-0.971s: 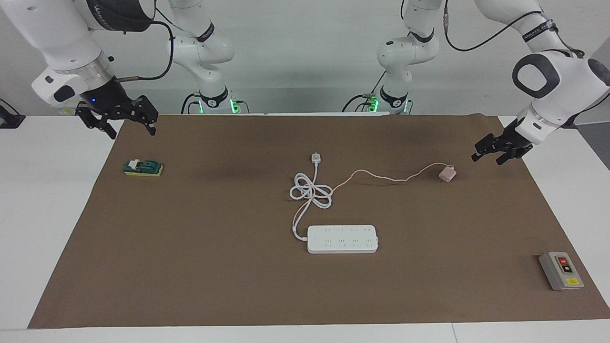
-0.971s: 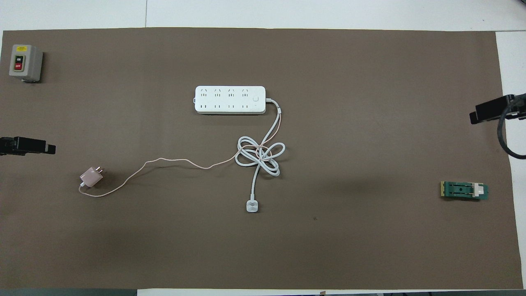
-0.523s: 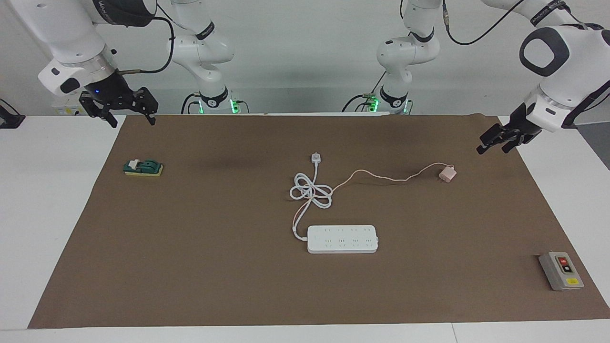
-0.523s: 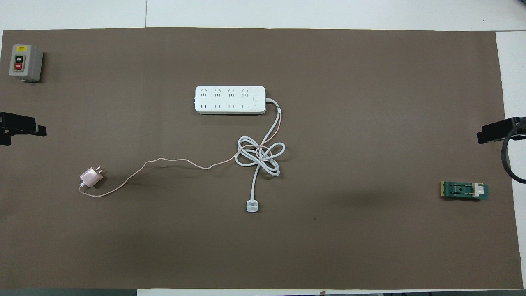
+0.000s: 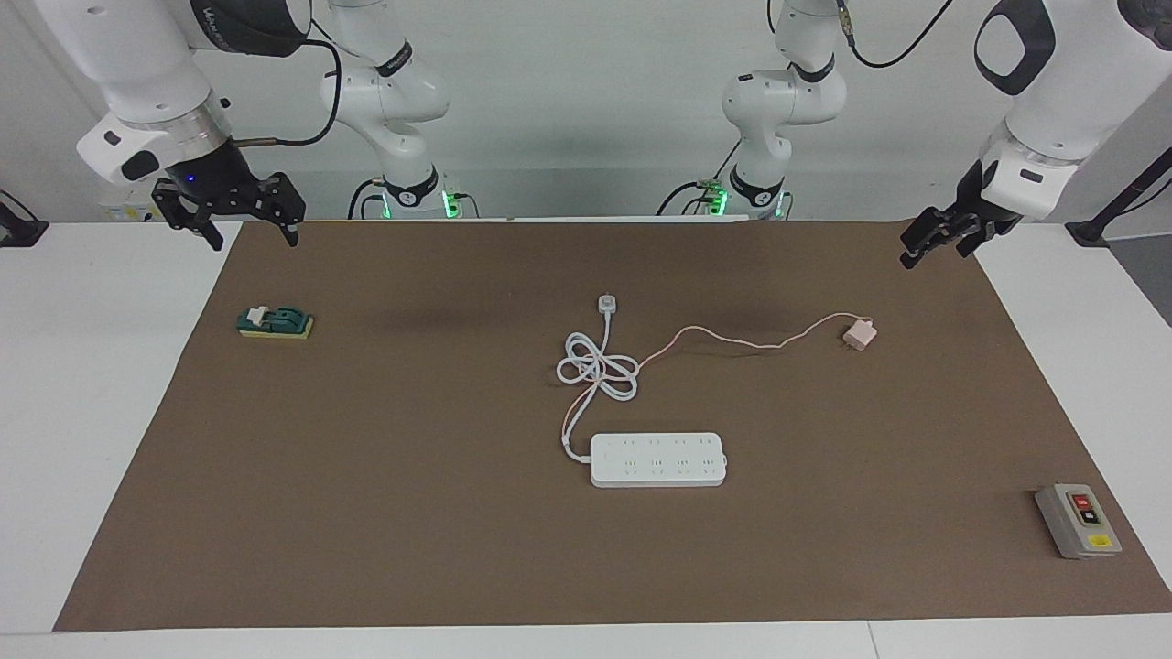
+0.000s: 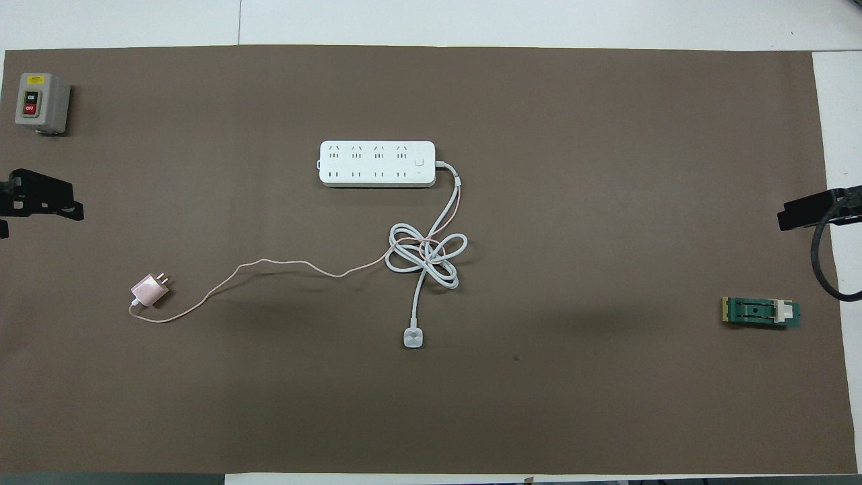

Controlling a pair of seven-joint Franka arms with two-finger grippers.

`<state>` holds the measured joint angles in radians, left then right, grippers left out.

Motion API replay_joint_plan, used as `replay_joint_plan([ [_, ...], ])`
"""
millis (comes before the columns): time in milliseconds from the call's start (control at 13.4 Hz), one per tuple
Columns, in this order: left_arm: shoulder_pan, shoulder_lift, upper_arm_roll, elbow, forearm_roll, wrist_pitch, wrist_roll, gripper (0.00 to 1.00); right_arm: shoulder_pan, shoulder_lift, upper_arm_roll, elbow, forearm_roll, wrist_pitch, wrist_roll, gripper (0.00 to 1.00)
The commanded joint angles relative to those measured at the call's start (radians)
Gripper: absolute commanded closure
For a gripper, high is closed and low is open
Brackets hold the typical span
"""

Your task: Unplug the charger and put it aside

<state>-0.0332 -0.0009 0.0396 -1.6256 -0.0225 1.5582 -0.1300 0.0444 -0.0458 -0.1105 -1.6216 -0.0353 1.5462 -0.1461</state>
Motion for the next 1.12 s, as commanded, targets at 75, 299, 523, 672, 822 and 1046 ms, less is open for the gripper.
replay_joint_plan([
  [75, -0.033, 0.027, 0.005, 0.038, 0.021, -0.035, -0.008, 0.00, -0.018, -0.016, 0.014, -0.017, -0.003, 0.009, -0.013, 0.00],
  [299, -0.040, 0.019, -0.006, 0.036, 0.021, -0.050, 0.027, 0.00, -0.018, -0.016, 0.014, -0.017, 0.003, 0.009, 0.002, 0.00],
  [523, -0.048, 0.018, -0.006, 0.036, 0.019, -0.046, 0.027, 0.00, -0.017, -0.016, 0.014, -0.017, 0.018, 0.009, 0.003, 0.00],
  [672, -0.048, -0.008, -0.006, 0.006, 0.019, -0.041, 0.027, 0.00, -0.015, -0.016, 0.014, -0.017, 0.018, 0.008, 0.003, 0.00],
  [822, -0.048, -0.027, -0.004, -0.016, 0.019, -0.039, 0.027, 0.00, -0.011, -0.017, 0.014, -0.018, 0.018, 0.008, 0.003, 0.00],
  [1046, -0.048, -0.036, -0.006, -0.017, 0.019, -0.046, 0.027, 0.00, -0.008, -0.017, 0.014, -0.018, 0.020, 0.009, 0.005, 0.00],
])
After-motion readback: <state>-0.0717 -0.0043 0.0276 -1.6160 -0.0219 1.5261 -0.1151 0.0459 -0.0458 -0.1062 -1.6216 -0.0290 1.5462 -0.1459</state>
